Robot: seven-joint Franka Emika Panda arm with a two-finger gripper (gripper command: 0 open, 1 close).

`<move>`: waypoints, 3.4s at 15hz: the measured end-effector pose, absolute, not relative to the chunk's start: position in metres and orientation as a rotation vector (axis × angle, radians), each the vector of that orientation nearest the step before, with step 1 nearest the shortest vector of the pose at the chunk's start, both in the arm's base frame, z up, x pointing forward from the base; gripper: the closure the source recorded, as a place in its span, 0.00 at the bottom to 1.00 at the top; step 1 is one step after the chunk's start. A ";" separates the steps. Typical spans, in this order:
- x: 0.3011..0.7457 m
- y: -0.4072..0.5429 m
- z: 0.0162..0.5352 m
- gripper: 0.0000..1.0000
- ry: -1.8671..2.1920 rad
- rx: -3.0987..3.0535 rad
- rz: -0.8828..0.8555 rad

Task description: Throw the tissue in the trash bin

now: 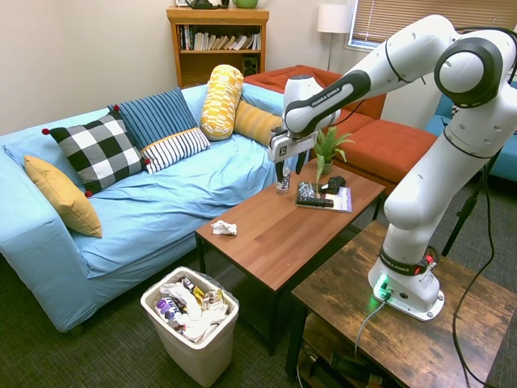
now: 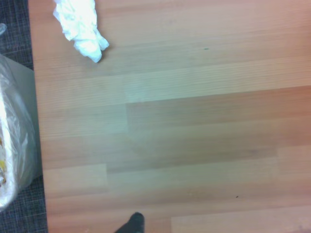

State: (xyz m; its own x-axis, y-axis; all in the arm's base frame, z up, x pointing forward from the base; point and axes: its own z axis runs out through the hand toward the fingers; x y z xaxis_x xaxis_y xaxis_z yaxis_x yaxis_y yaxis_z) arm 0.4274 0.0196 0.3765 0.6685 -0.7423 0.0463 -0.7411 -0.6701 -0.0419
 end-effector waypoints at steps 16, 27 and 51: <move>0.575 0.131 0.254 0.00 1.063 -2.976 -0.220; 0.627 0.160 0.131 0.00 1.017 -3.011 -0.074; 0.659 0.142 0.107 1.00 1.069 -2.965 -0.023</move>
